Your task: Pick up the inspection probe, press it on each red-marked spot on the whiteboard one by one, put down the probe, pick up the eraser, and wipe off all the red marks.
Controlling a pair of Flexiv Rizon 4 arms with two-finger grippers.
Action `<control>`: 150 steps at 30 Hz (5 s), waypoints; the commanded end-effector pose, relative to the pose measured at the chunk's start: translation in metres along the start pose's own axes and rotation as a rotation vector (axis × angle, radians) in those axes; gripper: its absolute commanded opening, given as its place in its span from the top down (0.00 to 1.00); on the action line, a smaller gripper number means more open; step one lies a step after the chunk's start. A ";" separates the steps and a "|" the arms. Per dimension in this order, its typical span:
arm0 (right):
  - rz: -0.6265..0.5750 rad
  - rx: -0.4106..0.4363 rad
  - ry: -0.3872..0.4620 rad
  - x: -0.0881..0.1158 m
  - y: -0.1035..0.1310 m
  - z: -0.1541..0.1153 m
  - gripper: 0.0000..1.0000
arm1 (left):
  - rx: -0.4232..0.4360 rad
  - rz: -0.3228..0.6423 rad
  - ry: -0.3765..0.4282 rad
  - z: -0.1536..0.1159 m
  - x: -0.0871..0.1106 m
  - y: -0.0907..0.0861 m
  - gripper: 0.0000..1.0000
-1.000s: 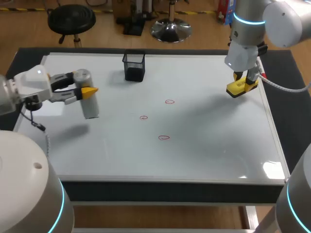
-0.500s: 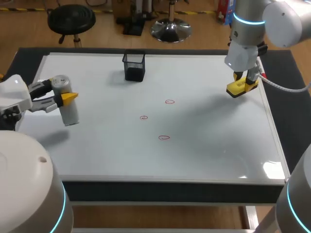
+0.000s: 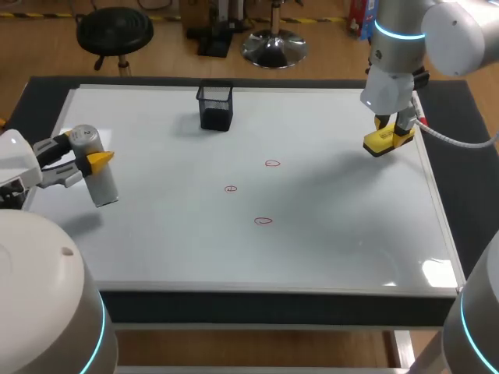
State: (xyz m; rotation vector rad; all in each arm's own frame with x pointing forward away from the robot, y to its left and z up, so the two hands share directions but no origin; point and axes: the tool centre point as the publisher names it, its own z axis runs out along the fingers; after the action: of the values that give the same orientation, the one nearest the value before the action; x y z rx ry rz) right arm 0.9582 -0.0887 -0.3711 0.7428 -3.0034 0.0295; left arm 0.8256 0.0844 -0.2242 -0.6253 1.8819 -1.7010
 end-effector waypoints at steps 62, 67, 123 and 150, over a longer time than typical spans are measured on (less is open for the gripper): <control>-0.942 0.091 0.000 -0.082 0.313 -0.009 1.00 | 0.001 0.002 -0.017 0.001 0.002 -0.001 1.00; -0.987 0.100 0.005 -0.082 0.328 -0.006 1.00 | 0.001 0.002 -0.017 0.001 0.002 -0.001 1.00; -1.115 0.010 0.099 -0.093 0.361 0.054 1.00 | 0.001 0.002 -0.017 0.001 0.002 -0.001 1.00; -0.981 0.013 0.113 -0.048 0.322 0.054 1.00 | 0.001 0.002 -0.017 0.001 0.002 -0.001 1.00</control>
State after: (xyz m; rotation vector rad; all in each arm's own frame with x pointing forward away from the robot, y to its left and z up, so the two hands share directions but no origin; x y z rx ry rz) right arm 0.8530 0.2247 -0.4284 1.9907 -2.2076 0.0412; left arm 0.8248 0.0837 -0.2235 -0.6347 1.8734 -1.6929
